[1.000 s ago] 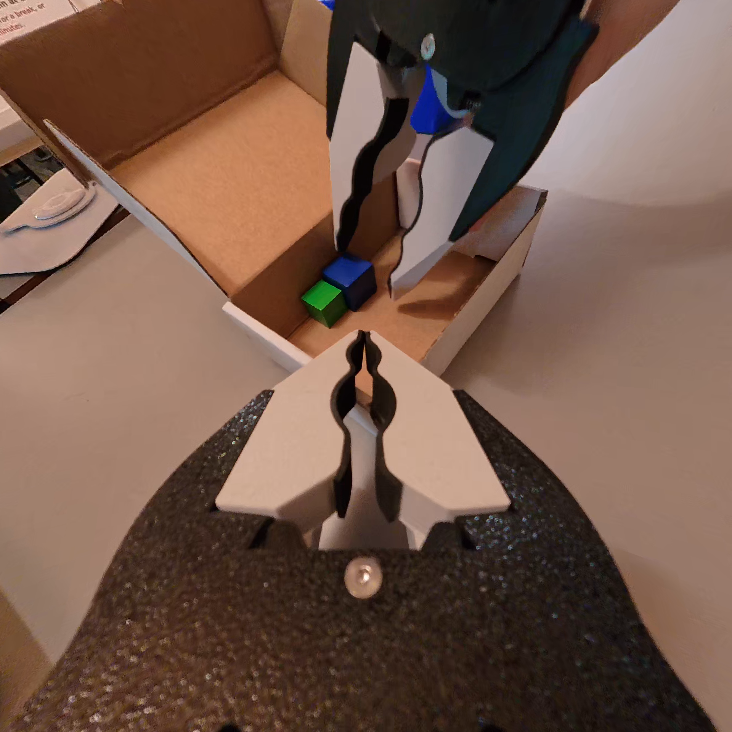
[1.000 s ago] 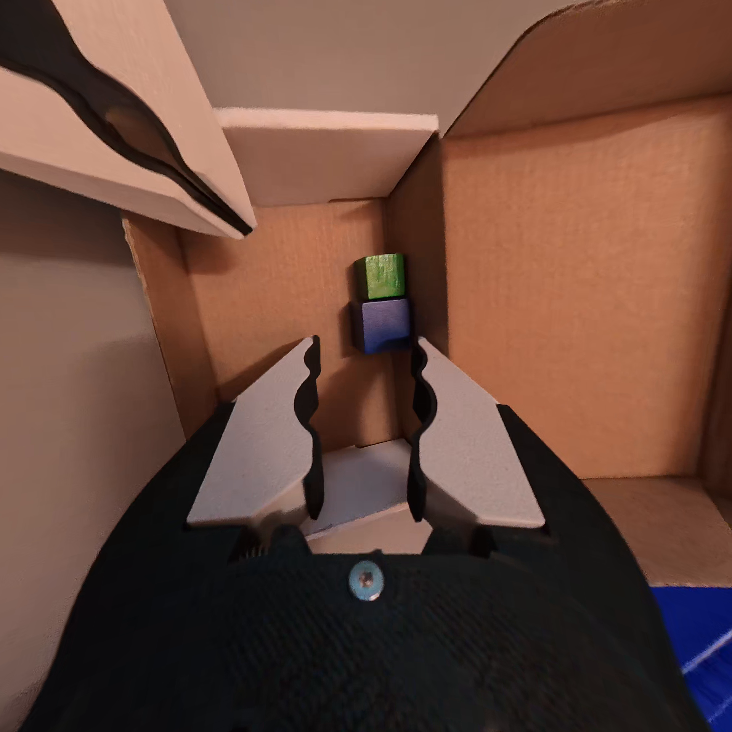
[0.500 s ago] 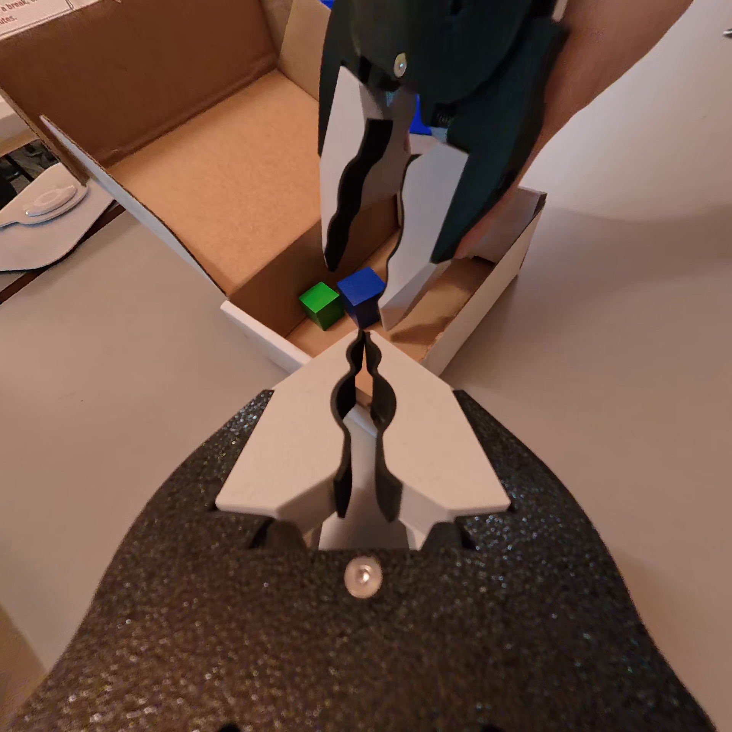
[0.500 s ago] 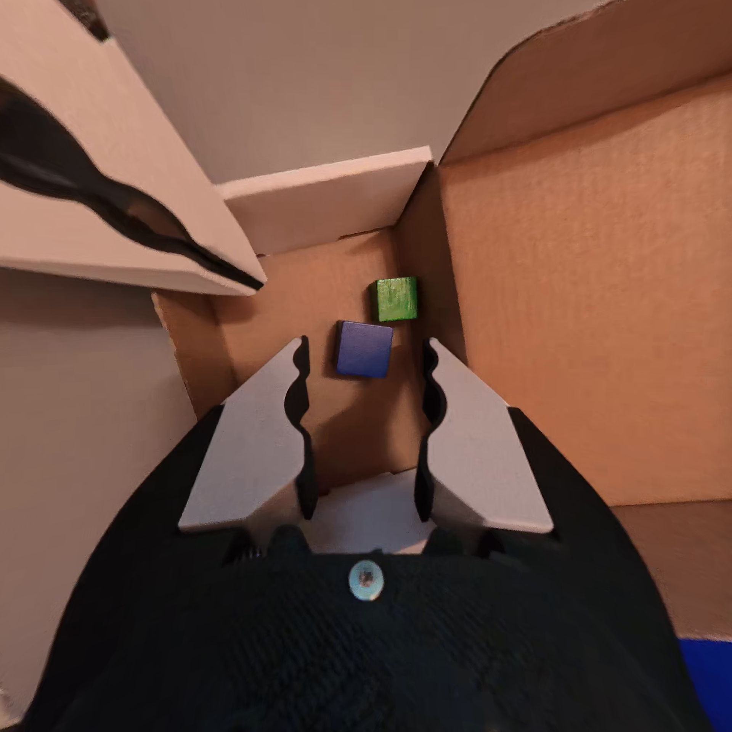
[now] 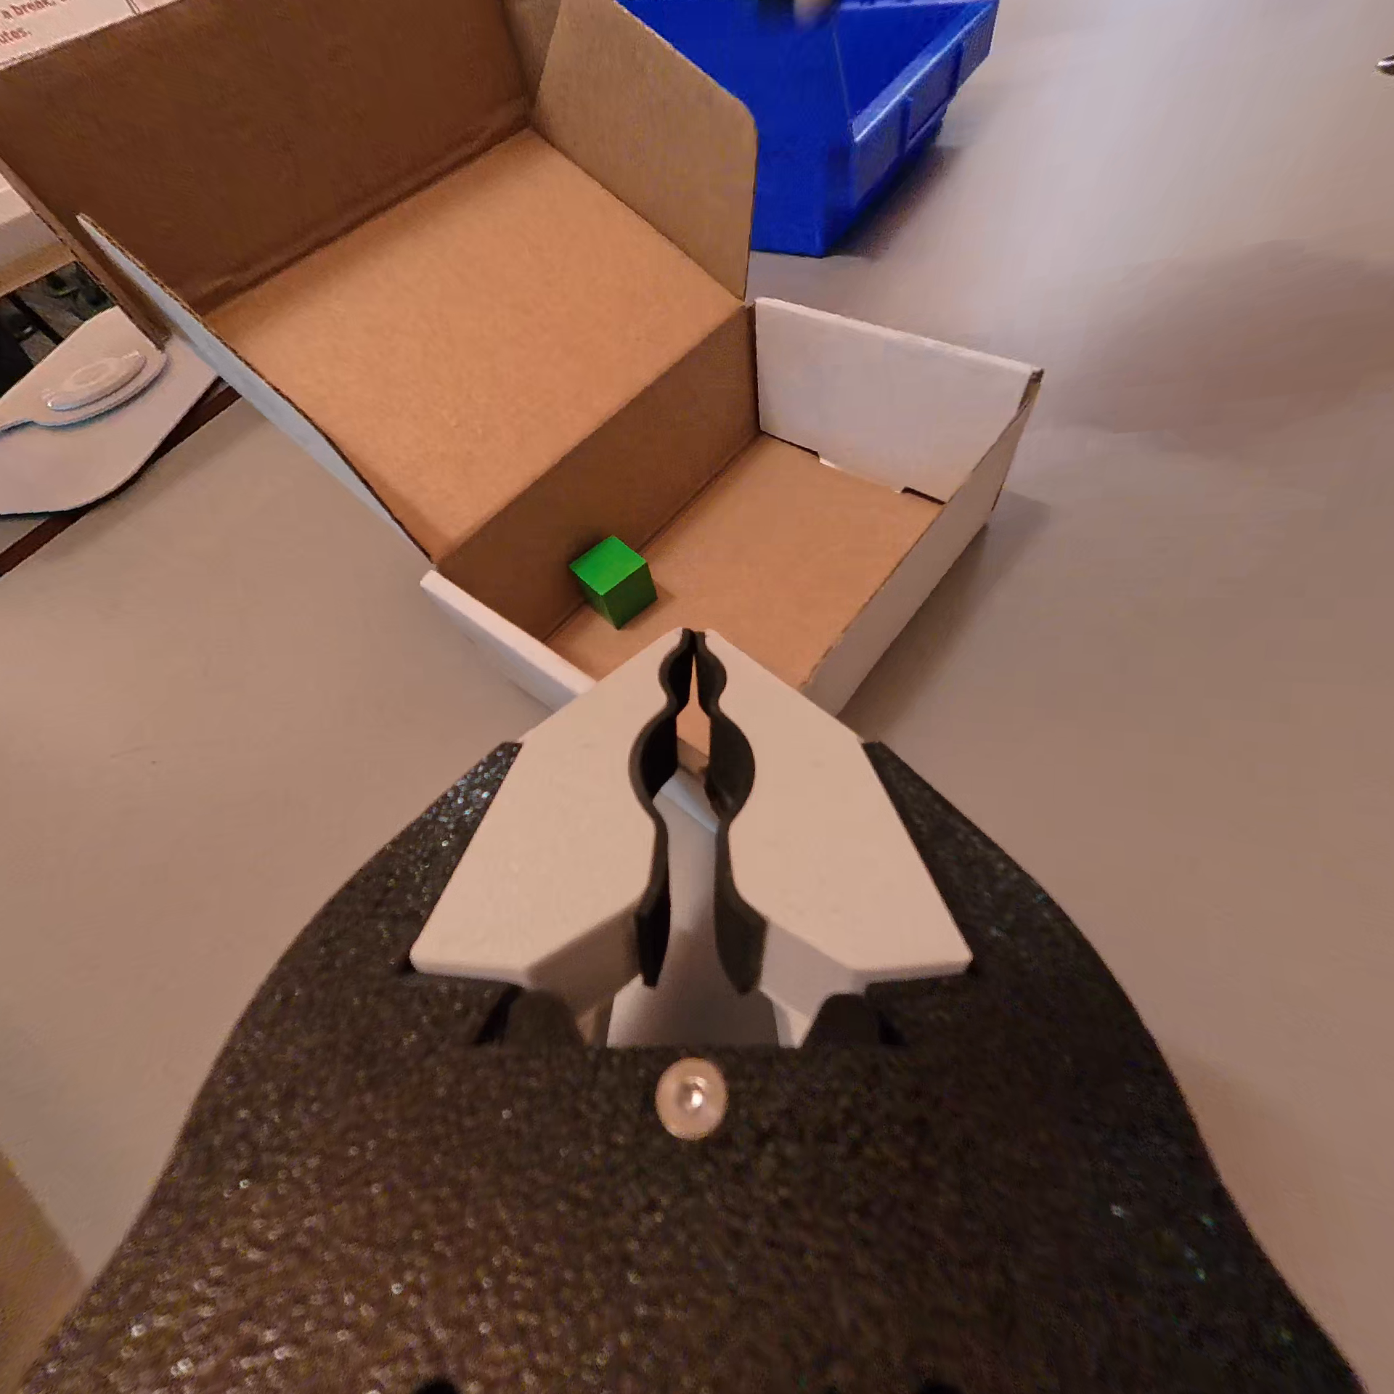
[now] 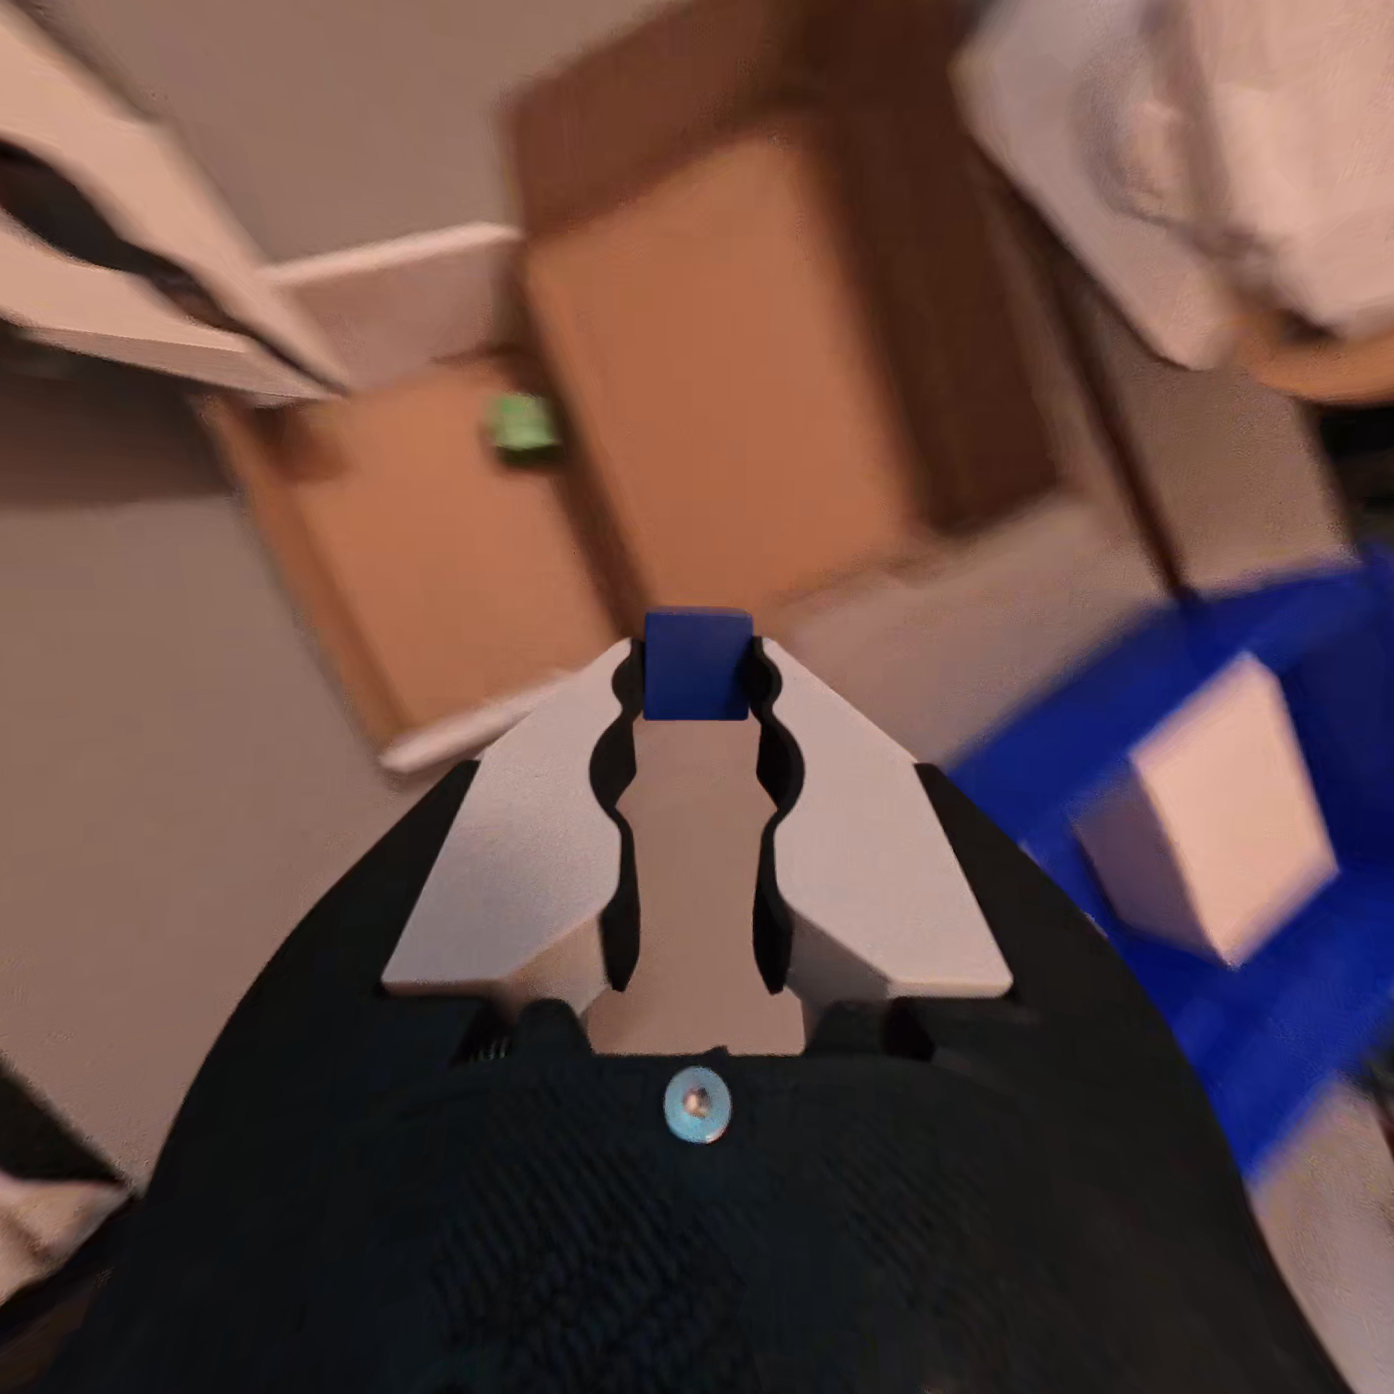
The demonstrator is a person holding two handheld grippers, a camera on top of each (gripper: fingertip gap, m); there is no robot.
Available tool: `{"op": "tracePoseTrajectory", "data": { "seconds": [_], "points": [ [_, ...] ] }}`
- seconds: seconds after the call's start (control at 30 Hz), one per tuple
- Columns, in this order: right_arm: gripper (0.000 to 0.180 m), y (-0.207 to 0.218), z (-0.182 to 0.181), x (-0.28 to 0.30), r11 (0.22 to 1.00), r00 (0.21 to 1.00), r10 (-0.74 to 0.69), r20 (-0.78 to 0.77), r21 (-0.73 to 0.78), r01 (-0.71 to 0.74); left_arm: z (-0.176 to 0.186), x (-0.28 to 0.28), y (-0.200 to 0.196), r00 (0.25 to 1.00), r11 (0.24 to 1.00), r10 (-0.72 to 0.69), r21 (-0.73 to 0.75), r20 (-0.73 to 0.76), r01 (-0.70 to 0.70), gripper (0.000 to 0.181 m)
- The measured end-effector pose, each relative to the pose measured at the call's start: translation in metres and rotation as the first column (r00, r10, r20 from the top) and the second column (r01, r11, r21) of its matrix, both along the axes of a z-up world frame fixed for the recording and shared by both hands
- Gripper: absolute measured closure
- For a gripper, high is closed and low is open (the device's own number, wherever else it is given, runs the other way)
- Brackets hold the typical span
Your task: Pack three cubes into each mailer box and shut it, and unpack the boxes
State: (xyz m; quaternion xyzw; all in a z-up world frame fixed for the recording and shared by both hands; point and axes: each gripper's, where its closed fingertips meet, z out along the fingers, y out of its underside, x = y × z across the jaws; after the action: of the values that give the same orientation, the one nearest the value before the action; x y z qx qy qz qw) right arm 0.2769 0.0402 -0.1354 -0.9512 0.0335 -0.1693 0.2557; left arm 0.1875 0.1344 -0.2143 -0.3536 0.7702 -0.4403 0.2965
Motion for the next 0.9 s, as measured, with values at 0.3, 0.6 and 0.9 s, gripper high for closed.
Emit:
{"op": "tracePoseTrajectory", "data": {
  "seconds": [0.3, 0.6, 0.9],
  "points": [
    [0.153, -0.194, -0.035, 0.186, 0.765, 0.763, -0.642, -0.069, -0.004, 0.644, 0.0, 0.0, 0.0, 1.0, 1.0, 0.002, 0.001, 0.001, -0.002, 0.181],
    [0.112, -0.192, -0.028, 0.172, 0.747, 0.749, -0.649, -0.134, 0.077, 0.661, 0.0, 0.001, 0.0, 1.0, 1.0, 0.003, 0.001, -0.002, -0.003, 0.181],
    [0.138, 0.036, 0.009, -0.04, 0.95, 0.977, 0.197, -0.084, 0.263, -0.169, -0.001, 0.002, 0.0, 1.0, 1.0, 0.002, 0.004, 0.0, -0.002, 0.181]
  ]
}}
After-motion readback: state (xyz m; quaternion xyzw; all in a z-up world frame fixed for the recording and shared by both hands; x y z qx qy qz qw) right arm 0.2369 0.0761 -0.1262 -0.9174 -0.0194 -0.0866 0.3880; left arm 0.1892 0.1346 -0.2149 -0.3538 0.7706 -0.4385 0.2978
